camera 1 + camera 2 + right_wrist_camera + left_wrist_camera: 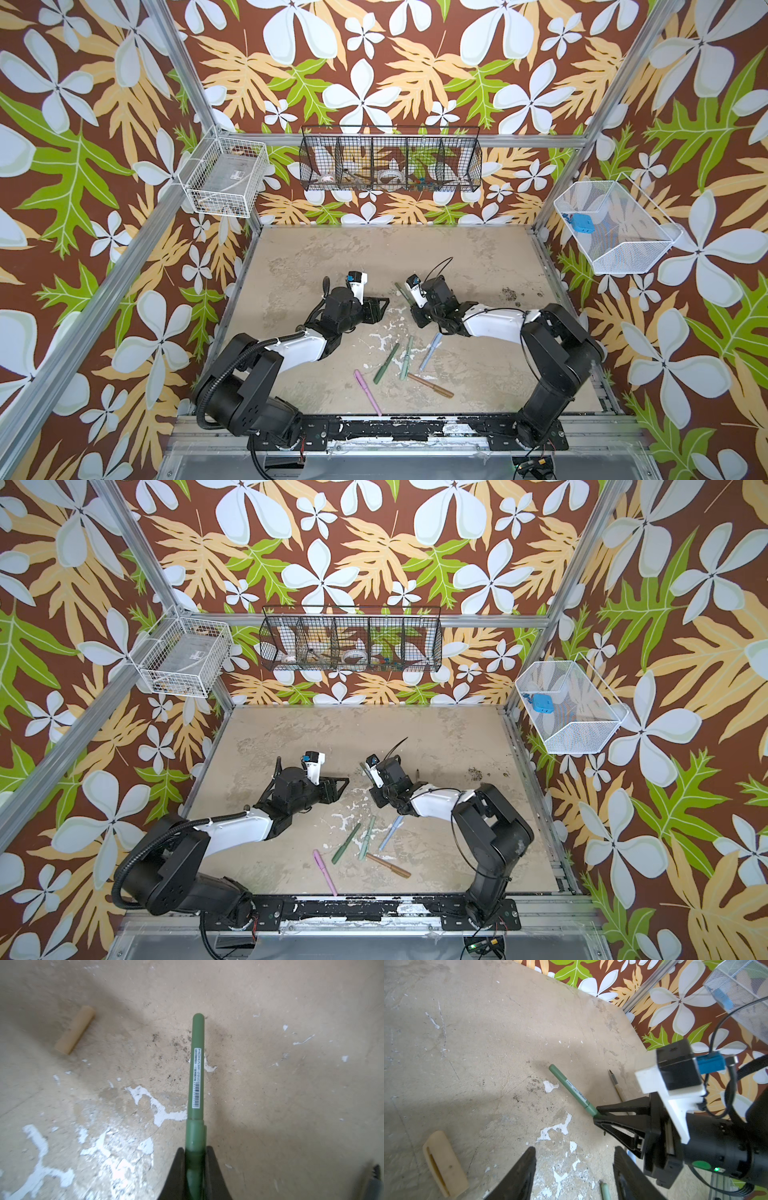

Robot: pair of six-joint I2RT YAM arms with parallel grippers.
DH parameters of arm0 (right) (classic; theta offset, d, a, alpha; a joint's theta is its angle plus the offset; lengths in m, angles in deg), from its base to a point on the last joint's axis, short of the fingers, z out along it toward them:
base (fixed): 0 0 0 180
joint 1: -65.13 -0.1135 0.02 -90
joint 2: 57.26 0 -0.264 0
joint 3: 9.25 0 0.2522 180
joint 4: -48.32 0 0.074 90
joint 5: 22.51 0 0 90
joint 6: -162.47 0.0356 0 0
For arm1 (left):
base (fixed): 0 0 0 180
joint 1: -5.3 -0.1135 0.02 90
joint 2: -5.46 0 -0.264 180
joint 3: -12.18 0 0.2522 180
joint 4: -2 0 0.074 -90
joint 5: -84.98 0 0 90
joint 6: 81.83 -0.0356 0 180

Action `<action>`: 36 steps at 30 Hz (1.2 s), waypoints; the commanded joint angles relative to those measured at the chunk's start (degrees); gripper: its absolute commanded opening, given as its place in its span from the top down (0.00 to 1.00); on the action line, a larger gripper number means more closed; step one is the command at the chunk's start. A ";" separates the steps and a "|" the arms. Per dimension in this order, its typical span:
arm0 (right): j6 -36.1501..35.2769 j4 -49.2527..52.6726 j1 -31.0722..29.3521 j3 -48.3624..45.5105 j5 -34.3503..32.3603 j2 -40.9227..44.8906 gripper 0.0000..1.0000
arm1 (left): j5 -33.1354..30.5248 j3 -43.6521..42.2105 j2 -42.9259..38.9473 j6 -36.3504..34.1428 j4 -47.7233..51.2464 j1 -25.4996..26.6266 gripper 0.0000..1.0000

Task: Open the pen caps
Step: 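Move both grippers to the green pen and grasp it with right gripper, then lift the green pen upright with right gripper toward left gripper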

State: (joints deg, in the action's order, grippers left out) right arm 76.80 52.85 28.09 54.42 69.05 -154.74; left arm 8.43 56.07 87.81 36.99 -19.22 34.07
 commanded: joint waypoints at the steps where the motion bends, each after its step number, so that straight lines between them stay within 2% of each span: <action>1: 0.20 -4.76 -0.03 -3.04 2.16 4.39 0.92 | 1.84 -2.38 -3.18 0.63 -6.80 0.05 0.37; 8: -1.56 -11.47 -0.03 -9.76 8.08 13.02 0.93 | 6.01 -9.83 -11.52 1.82 -20.25 0.05 0.34; 14: -3.26 -16.19 -0.09 -14.61 17.07 18.86 0.93 | 6.84 -10.62 -12.62 1.92 -22.06 0.05 0.34; 17: -4.41 -17.71 -0.45 -16.19 19.26 20.79 0.92 | 6.75 -10.15 -12.40 1.60 -21.13 0.05 0.34; 21: -6.82 -18.33 -2.46 -17.36 19.53 22.38 0.92 | 7.18 -9.86 -11.90 1.26 -21.00 0.06 0.34; 27: -10.29 -17.53 -6.72 -18.00 16.53 24.13 0.92 | 7.56 -9.91 -11.94 1.37 -21.26 0.05 0.38; 36: -10.89 -17.77 -7.26 -18.54 15.58 25.10 0.92 | 9.75 -10.01 -11.16 1.77 -23.06 0.01 0.47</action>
State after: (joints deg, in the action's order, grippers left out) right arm 66.79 36.32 20.94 35.80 85.23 -129.86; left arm 16.56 45.89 76.38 38.26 -39.18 34.07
